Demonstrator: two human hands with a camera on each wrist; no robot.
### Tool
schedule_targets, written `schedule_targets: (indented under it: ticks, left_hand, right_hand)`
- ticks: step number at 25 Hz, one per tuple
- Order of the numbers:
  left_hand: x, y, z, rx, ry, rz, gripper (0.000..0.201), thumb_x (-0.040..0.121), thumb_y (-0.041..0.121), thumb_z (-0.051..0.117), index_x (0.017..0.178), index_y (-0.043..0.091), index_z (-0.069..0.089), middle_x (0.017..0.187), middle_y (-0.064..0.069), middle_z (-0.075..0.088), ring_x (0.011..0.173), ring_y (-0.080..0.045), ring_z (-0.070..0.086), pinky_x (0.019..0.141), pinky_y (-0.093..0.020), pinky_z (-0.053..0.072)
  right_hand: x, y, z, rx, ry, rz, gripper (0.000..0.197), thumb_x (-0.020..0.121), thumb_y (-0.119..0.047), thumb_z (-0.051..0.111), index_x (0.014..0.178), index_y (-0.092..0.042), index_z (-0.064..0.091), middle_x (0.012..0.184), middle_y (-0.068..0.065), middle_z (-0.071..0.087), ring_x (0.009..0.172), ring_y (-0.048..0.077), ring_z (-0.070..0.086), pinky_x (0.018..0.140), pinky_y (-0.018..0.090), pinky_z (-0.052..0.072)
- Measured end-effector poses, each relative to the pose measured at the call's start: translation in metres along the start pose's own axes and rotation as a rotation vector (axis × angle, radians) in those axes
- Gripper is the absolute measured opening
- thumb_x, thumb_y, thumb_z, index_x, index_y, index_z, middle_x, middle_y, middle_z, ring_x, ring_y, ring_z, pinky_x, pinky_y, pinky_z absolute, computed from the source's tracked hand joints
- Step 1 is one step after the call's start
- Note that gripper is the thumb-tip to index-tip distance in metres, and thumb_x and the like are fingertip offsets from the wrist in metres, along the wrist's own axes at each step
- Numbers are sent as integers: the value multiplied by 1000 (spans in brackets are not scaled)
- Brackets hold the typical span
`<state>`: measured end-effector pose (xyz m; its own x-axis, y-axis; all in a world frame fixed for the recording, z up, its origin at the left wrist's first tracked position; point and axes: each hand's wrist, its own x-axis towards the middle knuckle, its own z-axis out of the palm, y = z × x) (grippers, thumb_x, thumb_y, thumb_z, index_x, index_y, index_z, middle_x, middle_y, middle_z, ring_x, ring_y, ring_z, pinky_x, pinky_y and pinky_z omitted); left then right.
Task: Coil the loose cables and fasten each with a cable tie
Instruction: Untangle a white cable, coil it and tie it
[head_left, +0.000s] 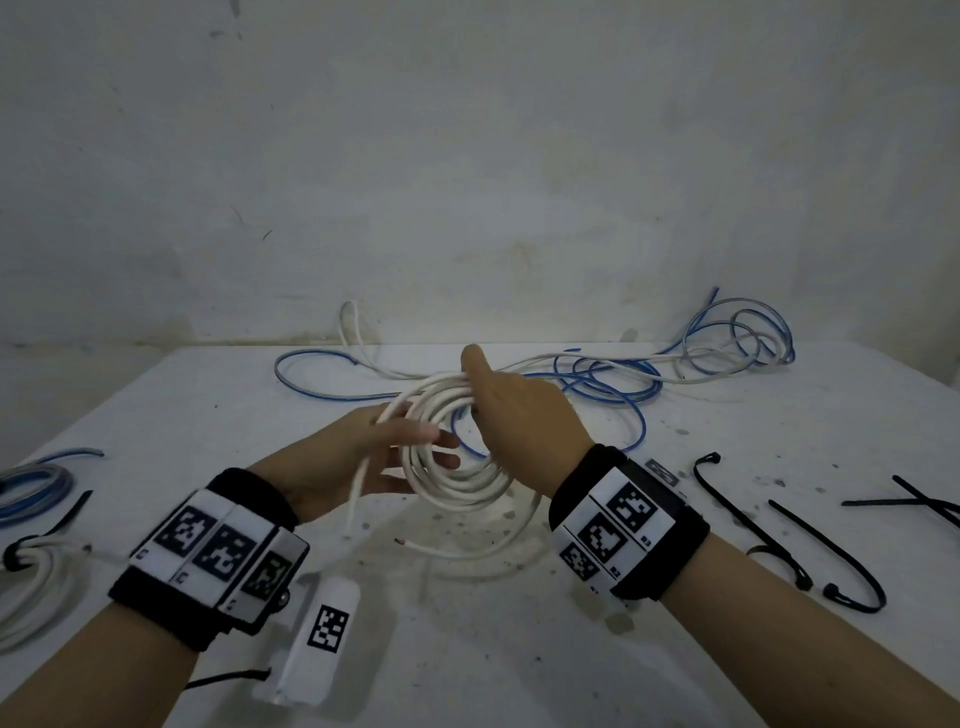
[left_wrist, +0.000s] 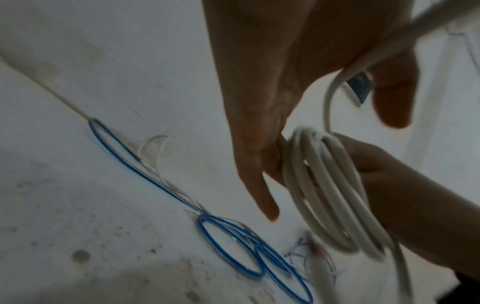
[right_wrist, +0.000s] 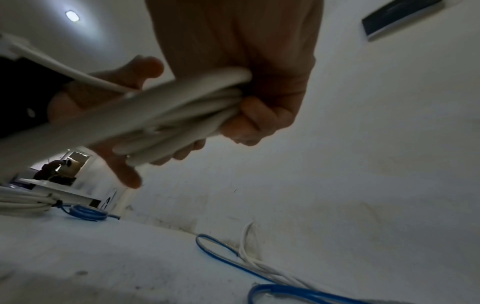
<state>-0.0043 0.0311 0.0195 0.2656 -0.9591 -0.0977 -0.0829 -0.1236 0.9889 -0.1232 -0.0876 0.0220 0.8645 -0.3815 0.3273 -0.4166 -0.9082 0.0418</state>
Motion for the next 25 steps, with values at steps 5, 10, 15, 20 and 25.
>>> schedule_targets:
  ticks: [5,10,15,20,25]
  left_hand:
    - [9,1,20,-286,210,140,24,78,27,58,87,5,63,59,0,66,66,-15,68,68,-24,59]
    - [14,11,32,-522,208,122,33,83,19,57,52,12,47,35,5,39,34,-5,42,70,-26,58]
    - [8,12,26,-737,113,190,32,71,41,53,52,16,50,32,8,26,25,-5,27,48,-15,49]
    - [16,11,-13,-1083,198,374,32,60,41,66,51,16,48,33,5,32,27,-7,32,50,-12,47]
    - [7,18,-34,-1150,192,444,38,73,42,55,49,19,38,33,4,32,29,-7,35,52,-12,48]
  right_hand:
    - [9,2,3,406,149,215,22,93,-5,37,115,-6,33,60,-1,39,53,21,39,45,30,25]
    - [7,-7,5,602,106,254,10,95,-8,37,95,-11,28,64,-1,42,60,22,45,47,29,28]
    - [1,-13,-9,821,111,185,23,97,-27,43,111,-15,29,78,4,51,72,32,57,60,35,42]
    - [-18,-16,-14,670,113,-78,32,96,-20,46,126,-23,36,109,3,49,70,7,52,69,31,42]
    - [-13,-8,9,133,223,-296,48,79,4,58,119,-22,54,97,1,59,67,18,55,45,27,35]
